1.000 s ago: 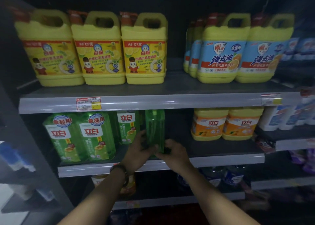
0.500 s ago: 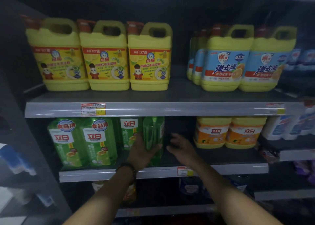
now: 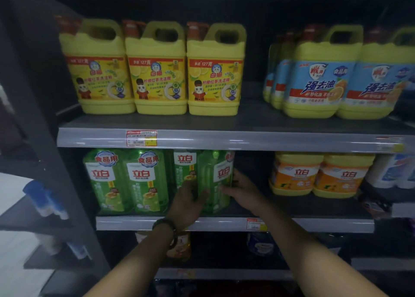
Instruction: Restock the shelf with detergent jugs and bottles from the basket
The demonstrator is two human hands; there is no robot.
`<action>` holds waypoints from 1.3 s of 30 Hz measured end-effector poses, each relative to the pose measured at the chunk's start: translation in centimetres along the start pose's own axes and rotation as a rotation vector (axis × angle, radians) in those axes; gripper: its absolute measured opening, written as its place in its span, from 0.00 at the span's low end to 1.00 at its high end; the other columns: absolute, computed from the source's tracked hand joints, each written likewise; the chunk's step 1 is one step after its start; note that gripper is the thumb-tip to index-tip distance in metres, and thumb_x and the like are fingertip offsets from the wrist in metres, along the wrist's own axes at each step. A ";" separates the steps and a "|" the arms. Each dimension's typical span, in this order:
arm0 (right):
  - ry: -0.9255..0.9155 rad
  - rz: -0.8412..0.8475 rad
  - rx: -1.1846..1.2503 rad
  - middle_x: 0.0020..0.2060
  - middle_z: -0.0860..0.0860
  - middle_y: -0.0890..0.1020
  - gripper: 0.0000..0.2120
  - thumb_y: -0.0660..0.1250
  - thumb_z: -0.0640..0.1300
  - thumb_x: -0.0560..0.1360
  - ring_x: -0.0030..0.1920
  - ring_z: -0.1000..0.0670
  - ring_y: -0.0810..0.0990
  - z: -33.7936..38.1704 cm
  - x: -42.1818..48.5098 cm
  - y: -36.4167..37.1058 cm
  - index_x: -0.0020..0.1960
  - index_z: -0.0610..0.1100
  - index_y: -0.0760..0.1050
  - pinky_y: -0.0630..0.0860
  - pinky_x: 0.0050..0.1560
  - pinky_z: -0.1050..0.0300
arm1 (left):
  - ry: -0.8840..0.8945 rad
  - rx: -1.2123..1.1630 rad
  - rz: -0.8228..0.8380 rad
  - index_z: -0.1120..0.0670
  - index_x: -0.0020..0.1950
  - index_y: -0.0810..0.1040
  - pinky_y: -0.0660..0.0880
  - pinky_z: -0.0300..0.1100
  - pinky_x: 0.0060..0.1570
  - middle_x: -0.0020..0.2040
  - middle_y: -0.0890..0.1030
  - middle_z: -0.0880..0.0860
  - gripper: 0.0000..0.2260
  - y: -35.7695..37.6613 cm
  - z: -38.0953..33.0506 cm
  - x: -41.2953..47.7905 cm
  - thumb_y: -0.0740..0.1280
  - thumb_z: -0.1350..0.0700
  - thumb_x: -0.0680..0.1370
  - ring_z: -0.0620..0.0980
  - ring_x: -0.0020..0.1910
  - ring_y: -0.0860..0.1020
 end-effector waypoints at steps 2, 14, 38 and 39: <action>-0.017 -0.017 -0.091 0.61 0.56 0.87 0.26 0.81 0.46 0.73 0.62 0.53 0.85 -0.1 -0.1 0.5 0.69 0.52 0.78 0.82 0.66 0.43 | -0.025 0.016 -0.088 0.53 0.61 0.71 0.74 0.36 0.38 0.49 0.80 0.51 0.09 -0.5 1.0 -0.8 0.67 0.51 0.84 0.44 0.41 0.79; -0.045 -0.145 -0.294 0.60 0.55 0.85 0.29 0.82 0.47 0.72 0.59 0.52 0.85 1.2 0.0 4.8 0.68 0.51 0.72 0.83 0.60 0.51 | 0.136 0.180 -0.140 0.39 0.76 0.63 0.76 0.42 0.66 0.70 0.77 0.41 0.26 -1.9 3.8 -4.1 0.70 0.55 0.82 0.39 0.66 0.77; 0.023 -0.076 -0.484 0.68 0.46 0.82 0.24 0.72 0.51 0.82 0.65 0.43 0.83 3.5 -0.2 10.1 0.74 0.46 0.69 0.81 0.65 0.45 | 0.073 0.719 -0.113 0.56 0.52 0.77 0.76 0.45 0.40 0.49 0.83 0.57 0.06 -6.7 3.8 -3.0 0.68 0.55 0.79 0.58 0.47 0.82; -0.015 -0.063 -0.548 0.67 0.46 0.83 0.22 0.69 0.52 0.83 0.64 0.43 0.84 4.1 -1.2 9.7 0.74 0.48 0.69 0.82 0.64 0.43 | 0.044 0.792 -0.101 0.55 0.51 0.79 0.76 0.44 0.39 0.48 0.83 0.55 0.07 -7.2 3.8 -3.5 0.67 0.52 0.80 0.56 0.46 0.83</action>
Point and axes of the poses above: each hand's wrist, its own x-axis towards the middle knuckle, its own y-axis out of the palm, z = x × y, the point moved 6 cm from there along x, towards the middle knuckle
